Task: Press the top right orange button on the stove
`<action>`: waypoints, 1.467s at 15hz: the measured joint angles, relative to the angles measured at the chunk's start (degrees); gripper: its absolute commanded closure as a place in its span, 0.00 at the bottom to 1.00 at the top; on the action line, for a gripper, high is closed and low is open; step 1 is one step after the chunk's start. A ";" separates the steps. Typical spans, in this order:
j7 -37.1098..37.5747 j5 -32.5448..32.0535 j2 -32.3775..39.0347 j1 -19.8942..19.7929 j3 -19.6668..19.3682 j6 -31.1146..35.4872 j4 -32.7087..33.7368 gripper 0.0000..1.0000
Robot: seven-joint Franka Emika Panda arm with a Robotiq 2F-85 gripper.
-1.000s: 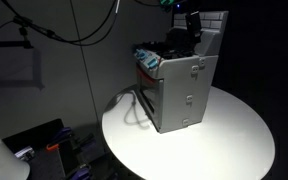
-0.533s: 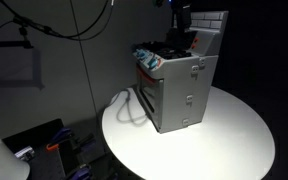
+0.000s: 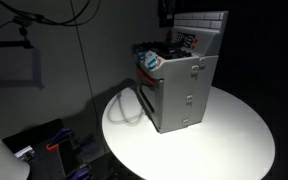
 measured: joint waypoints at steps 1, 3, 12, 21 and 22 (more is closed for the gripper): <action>-1.39 0.84 -0.69 0.00 0.10 -1.32 0.00 0.00; -4.78 2.54 -2.26 -0.02 0.25 -3.26 -0.02 0.00; -19.75 5.61 -9.83 -0.03 1.98 -3.03 -4.80 0.00; -22.90 5.61 -14.99 -0.03 2.66 -3.04 -10.27 0.00; -22.93 5.61 -15.24 -0.03 2.66 -3.04 -10.58 0.00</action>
